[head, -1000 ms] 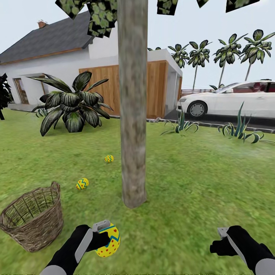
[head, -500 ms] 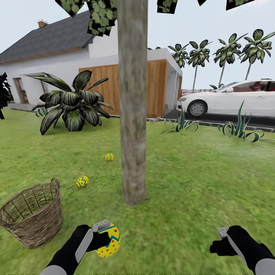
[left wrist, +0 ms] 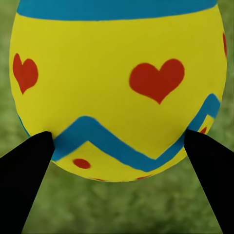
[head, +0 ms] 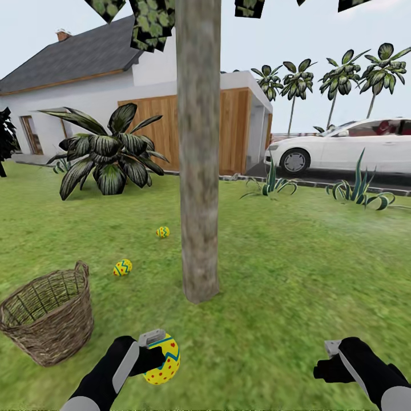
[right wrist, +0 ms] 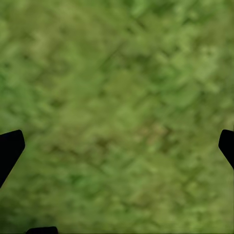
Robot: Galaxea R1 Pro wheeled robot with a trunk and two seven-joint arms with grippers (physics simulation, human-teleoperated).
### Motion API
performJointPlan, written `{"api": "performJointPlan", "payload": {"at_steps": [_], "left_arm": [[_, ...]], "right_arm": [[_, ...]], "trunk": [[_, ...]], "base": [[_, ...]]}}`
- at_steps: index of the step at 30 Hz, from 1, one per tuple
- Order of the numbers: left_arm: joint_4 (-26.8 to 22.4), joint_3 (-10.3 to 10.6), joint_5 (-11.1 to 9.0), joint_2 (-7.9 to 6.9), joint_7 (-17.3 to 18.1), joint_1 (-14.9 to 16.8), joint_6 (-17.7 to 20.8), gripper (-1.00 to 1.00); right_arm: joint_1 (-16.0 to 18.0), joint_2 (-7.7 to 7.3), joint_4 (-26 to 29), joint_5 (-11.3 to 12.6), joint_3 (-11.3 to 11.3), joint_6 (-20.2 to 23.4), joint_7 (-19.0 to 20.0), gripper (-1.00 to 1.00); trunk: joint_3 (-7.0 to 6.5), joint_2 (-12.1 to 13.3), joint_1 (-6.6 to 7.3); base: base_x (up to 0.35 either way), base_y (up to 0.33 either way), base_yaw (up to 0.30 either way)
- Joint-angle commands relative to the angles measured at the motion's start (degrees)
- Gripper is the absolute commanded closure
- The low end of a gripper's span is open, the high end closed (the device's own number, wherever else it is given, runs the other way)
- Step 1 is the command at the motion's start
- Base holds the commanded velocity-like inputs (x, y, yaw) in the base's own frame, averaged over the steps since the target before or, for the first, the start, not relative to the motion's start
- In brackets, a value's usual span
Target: Take the three Easter eggs out of the wicker basket on the lawn in the garden, then place them on the lawn next to a single tree (choose any tree) so that all three eggs are next to the same tree and none are left in the basket.
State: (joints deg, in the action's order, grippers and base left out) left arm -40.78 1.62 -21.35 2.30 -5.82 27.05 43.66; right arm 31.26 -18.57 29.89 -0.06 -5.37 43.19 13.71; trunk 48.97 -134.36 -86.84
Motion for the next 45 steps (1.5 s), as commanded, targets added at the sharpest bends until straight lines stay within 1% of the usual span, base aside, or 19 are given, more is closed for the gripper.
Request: {"api": "performJointPlan", "payload": {"at_steps": [1,22,33,45], "left_arm": [[-0.1,0.1,-0.6,-0.02,-0.6,0.0,0.2,1.00],[-0.1,0.1,-0.7,0.02,-0.6,0.0,0.2,1.00],[-0.1,0.1,-0.7,0.02,-0.6,0.0,0.2,1.00],[-0.1,0.1,-0.6,0.33,-0.6,0.0,0.2,1.00]], "right_arm": [[0.0,-0.07,0.1,0.0,-0.3,0.2,0.2,-1.00],[0.0,0.11,0.0,-0.1,-0.4,0.1,0.2,-1.00],[0.0,0.20,0.0,-0.1,-0.4,0.1,0.2,-1.00],[0.0,0.46,-0.1,-0.1,-0.5,0.1,0.2,-1.00]], "trunk": [[0.25,-0.4,-0.21],[4.02,-8.9,-4.83],[6.45,-9.0,-5.12],[9.11,-9.2,-5.43]], "base": [[0.000,0.000,0.000],[0.000,0.000,0.000],[0.000,0.000,0.000],[0.000,0.000,0.000]]}}
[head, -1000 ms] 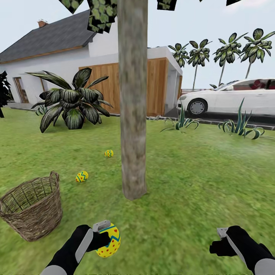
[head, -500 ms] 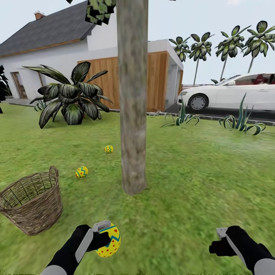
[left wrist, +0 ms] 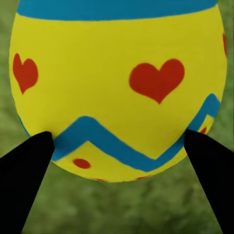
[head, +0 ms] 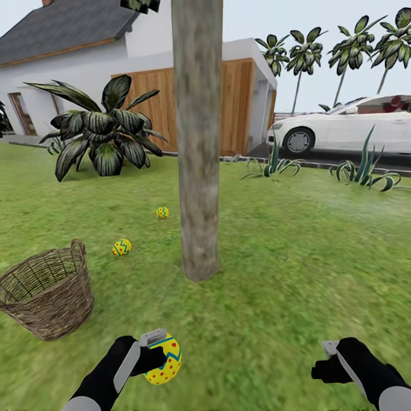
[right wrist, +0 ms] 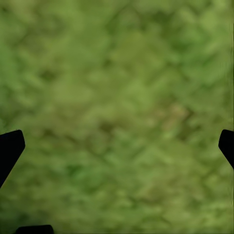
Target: Take the three Easter eggs out of the wicker basket on the lawn in the garden, then place them on the lawn next to a single tree (choose any tree) so that all three eggs are next to the same tree and none are left in the basket.
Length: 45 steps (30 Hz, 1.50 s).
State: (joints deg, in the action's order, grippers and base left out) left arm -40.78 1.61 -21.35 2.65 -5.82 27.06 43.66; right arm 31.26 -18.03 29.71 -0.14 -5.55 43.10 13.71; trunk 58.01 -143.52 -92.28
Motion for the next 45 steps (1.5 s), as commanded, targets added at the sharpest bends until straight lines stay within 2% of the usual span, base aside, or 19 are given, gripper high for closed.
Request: {"api": "performJointPlan", "payload": {"at_steps": [1,43,45], "left_arm": [[-0.1,0.1,-0.6,-0.02,-0.6,0.0,0.2,1.00],[-0.1,0.1,-0.7,-0.02,-0.6,0.0,0.2,1.00],[-0.2,0.1,-0.8,-0.02,-0.6,0.0,0.2,1.00]], "right_arm": [[0.0,-0.07,0.1,0.0,-0.3,0.2,0.2,-1.00],[0.0,0.36,0.0,-0.2,-0.4,0.2,0.2,-1.00],[0.0,0.50,0.0,-0.2,-0.4,0.2,0.1,-1.00]], "trunk": [[0.29,0.0,-0.01],[9.59,-0.6,-1.09],[9.59,-0.6,-1.09]], "base": [[0.000,0.000,0.000],[0.000,0.000,0.000],[0.000,0.000,0.000]]}}
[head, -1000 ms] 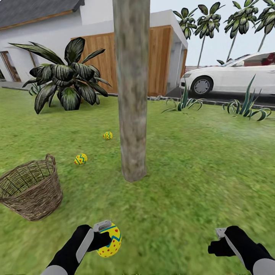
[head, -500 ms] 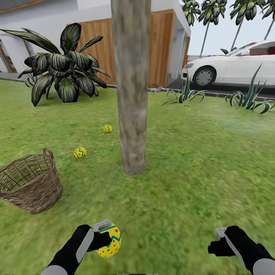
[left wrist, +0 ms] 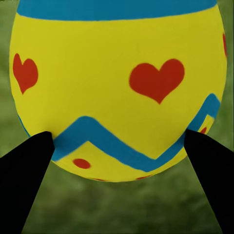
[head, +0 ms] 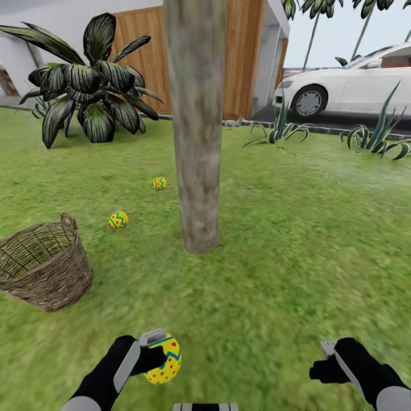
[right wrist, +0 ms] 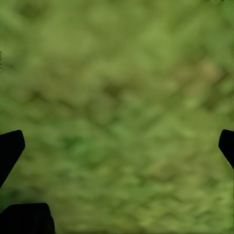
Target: Take the three Easter eggs out of the wicker basket on the lawn in the garden, then place them on the lawn next to a single tree (choose any tree) so that all three eggs are next to the same tree and none are left in the basket.
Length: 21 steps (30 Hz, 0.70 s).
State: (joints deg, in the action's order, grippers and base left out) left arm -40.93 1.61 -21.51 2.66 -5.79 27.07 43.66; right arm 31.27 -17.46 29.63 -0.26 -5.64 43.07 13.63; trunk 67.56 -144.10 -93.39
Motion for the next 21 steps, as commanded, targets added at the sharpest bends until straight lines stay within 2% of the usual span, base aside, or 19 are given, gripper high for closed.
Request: {"api": "performJointPlan", "payload": {"at_steps": [1,3,4,5,6,7,8,10,15,19,21], "left_arm": [[-0.3,0.1,-0.6,-0.08,-0.6,0.0,0.2,1.00],[-1.4,0.0,-0.5,-0.65,-0.6,0.0,0.2,1.00],[-2.8,-0.1,-0.5,-1.45,-0.8,0.0,0.2,1.00],[-4.3,-0.2,-0.5,-3.25,-0.8,0.0,0.3,1.00],[-5.4,-0.4,-0.7,-6.54,-0.6,0.0,0.4,1.00],[-7.3,-0.8,-1.0,-11.12,0.3,0.0,0.9,1.00],[-8.0,-1.0,-1.2,-12.22,1.0,0.0,1.0,1.00],[-8.7,-1.3,-1.3,-13.01,1.6,0.0,1.1,1.00],[-9.0,-1.4,-1.5,-12.82,1.9,0.0,0.9,1.00],[-8.8,-1.3,-1.6,-12.00,1.8,0.0,0.9,1.00],[-8.7,-1.3,-1.6,-10.87,1.8,0.0,0.8,1.00]], "right_arm": [[0.0,-0.07,0.1,-0.1,-0.3,0.2,0.2,-1.00],[0.0,-0.11,0.1,-0.1,-0.3,0.2,0.2,-1.00],[0.0,-0.10,0.1,-0.1,-0.3,0.2,0.2,-1.00],[0.0,-0.08,0.1,-0.1,-0.3,0.2,0.2,-1.00],[0.0,-0.07,0.1,-0.1,-0.3,0.2,0.2,-1.00],[0.0,-0.04,0.0,-0.1,-0.3,0.2,0.2,-1.00],[0.0,-0.04,0.0,-0.1,-0.3,0.2,0.2,-1.00],[0.0,-0.03,-0.1,-0.1,-0.3,0.2,0.2,-1.00],[0.0,-0.12,-0.1,-0.1,-0.3,0.2,0.2,-1.00],[0.0,-0.12,-0.1,-0.1,-0.3,0.2,0.2,-1.00],[0.0,-0.12,-0.1,-0.1,-0.3,0.2,0.2,-1.00]], "trunk": [[0.05,0.0,0.01],[0.05,0.0,0.01],[0.05,0.0,0.01],[0.05,0.0,0.01],[0.05,0.0,0.01],[0.05,0.0,0.01],[0.05,0.0,0.01],[0.05,0.0,0.01],[0.72,-0.1,-0.07],[1.60,-0.1,-0.17],[2.04,-0.1,-0.22]], "base": [[0.000,0.000,0.000],[0.000,0.000,0.000],[0.000,0.000,0.000],[0.000,0.000,0.000],[0.000,0.000,0.000],[0.000,0.000,0.000],[0.000,0.000,0.000],[0.000,0.000,0.000],[0.000,0.000,0.000],[0.000,0.000,0.000],[0.000,0.000,0.000]]}}
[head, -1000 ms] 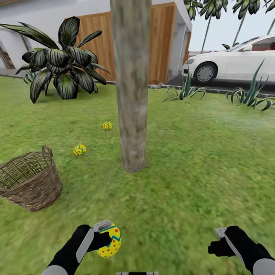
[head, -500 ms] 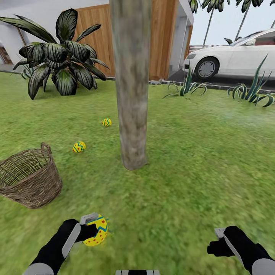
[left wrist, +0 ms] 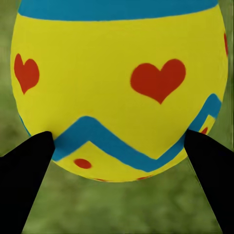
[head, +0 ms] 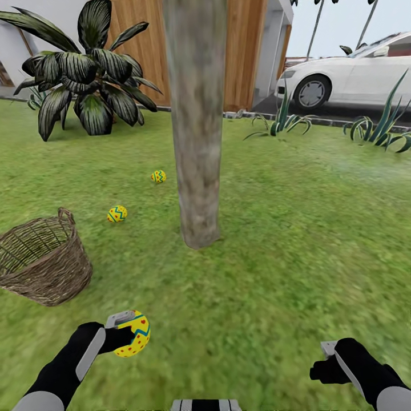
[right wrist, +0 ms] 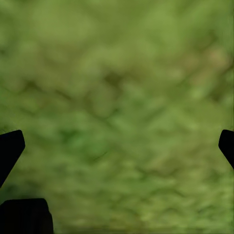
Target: Take the three Easter eggs out of the wicker basket on the lawn in the garden, then place them on the lawn next to a single tree (choose any tree) so that all three eggs are next to the same tree and none are left in the basket.
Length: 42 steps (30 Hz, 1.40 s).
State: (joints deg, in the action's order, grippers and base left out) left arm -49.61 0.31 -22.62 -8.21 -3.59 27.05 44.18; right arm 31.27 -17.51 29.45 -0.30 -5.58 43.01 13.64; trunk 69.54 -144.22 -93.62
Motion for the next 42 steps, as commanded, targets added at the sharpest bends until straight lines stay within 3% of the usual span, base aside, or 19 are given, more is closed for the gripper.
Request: {"api": "performJointPlan", "payload": {"at_steps": [1,3,42], "left_arm": [[0.0,0.0,-0.5,0.16,-0.4,0.0,0.2,1.00],[0.0,0.0,-0.5,0.23,-0.4,0.0,0.2,1.00],[0.0,0.0,-0.5,0.65,-0.5,0.0,0.0,1.00]], "right_arm": [[0.0,-0.07,0.1,-0.1,-0.4,0.2,0.2,-1.00],[0.0,-0.02,0.1,-0.1,-0.4,0.2,0.2,-1.00],[0.0,0.27,0.1,-0.1,-0.5,0.2,0.2,-1.00]], "trunk": [[0.06,0.0,0.01],[0.06,0.0,0.01],[8.47,-0.5,-0.97]], "base": [[0.000,0.000,0.000],[0.000,0.000,0.000],[0.000,0.000,0.000]]}}
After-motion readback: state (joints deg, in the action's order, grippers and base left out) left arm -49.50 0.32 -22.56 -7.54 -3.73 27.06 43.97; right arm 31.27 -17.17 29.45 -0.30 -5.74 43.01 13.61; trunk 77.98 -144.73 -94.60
